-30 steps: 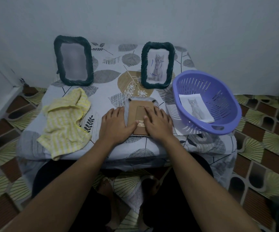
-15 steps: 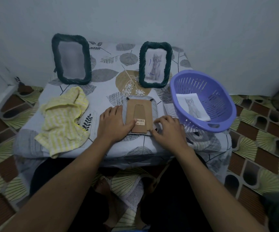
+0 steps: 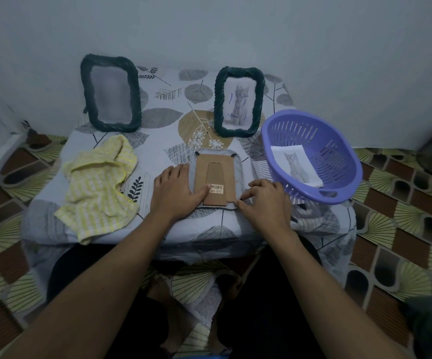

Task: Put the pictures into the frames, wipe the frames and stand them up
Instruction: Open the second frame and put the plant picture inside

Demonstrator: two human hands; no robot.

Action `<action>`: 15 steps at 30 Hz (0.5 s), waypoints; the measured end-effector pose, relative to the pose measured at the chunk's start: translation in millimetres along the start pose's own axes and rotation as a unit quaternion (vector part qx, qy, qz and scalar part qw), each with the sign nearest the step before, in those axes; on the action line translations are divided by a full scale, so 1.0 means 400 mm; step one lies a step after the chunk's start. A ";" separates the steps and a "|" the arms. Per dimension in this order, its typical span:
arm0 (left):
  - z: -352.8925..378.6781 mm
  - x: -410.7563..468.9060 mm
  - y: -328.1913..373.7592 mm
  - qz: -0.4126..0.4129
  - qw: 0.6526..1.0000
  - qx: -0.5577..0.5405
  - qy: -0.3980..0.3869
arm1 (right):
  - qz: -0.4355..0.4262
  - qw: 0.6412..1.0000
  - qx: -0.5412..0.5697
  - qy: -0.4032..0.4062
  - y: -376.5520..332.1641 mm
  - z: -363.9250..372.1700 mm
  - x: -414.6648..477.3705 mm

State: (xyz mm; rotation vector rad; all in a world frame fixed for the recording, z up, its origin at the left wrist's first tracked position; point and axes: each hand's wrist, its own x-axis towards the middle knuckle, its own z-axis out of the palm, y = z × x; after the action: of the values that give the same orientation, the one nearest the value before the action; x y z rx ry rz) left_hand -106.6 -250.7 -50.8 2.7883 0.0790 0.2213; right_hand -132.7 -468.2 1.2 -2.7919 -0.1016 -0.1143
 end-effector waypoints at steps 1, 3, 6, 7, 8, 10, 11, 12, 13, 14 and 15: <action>-0.001 0.000 0.000 0.000 1.000 0.000 0.000 | 0.004 1.000 0.013 -0.002 0.000 0.003 0.002; -0.001 0.000 0.000 -0.002 1.000 -0.002 0.000 | 0.021 0.999 0.046 -0.009 0.001 0.011 0.005; -0.002 0.000 0.001 -0.004 1.000 -0.001 -0.001 | 0.044 0.996 0.082 -0.013 0.003 0.023 0.011; -0.003 0.000 0.001 -0.004 1.000 -0.001 -0.002 | 0.048 0.995 0.085 -0.014 0.003 0.026 0.012; -0.004 -0.001 0.002 -0.004 1.000 0.000 -0.003 | 0.049 0.995 0.087 -0.016 0.005 0.029 0.013; -0.005 -0.001 0.003 -0.003 1.000 0.000 -0.003 | 0.041 0.995 0.088 -0.021 0.008 0.036 0.016; -0.006 -0.001 0.004 -0.003 1.000 0.000 -0.003 | 0.034 0.995 0.087 -0.021 0.009 0.039 0.017; -0.006 -0.001 0.004 -0.004 1.000 0.000 -0.003 | 0.026 0.996 0.085 -0.019 0.011 0.041 0.018; -0.006 -0.002 0.004 -0.003 1.000 0.000 -0.003 | 0.020 0.996 0.082 -0.016 0.012 0.042 0.019; -0.006 -0.002 0.004 -0.003 1.000 0.000 -0.003 | 0.015 0.997 0.080 -0.013 0.013 0.043 0.020; -0.005 -0.002 0.004 -0.003 1.000 0.000 -0.003 | 0.011 0.997 0.080 -0.011 0.014 0.043 0.019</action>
State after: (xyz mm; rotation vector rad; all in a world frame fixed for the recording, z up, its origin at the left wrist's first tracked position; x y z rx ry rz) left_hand -107.6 -251.5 -48.4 2.7879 0.0862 0.2123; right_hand -123.3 -467.3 -16.1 -2.6346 -0.0822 -0.0658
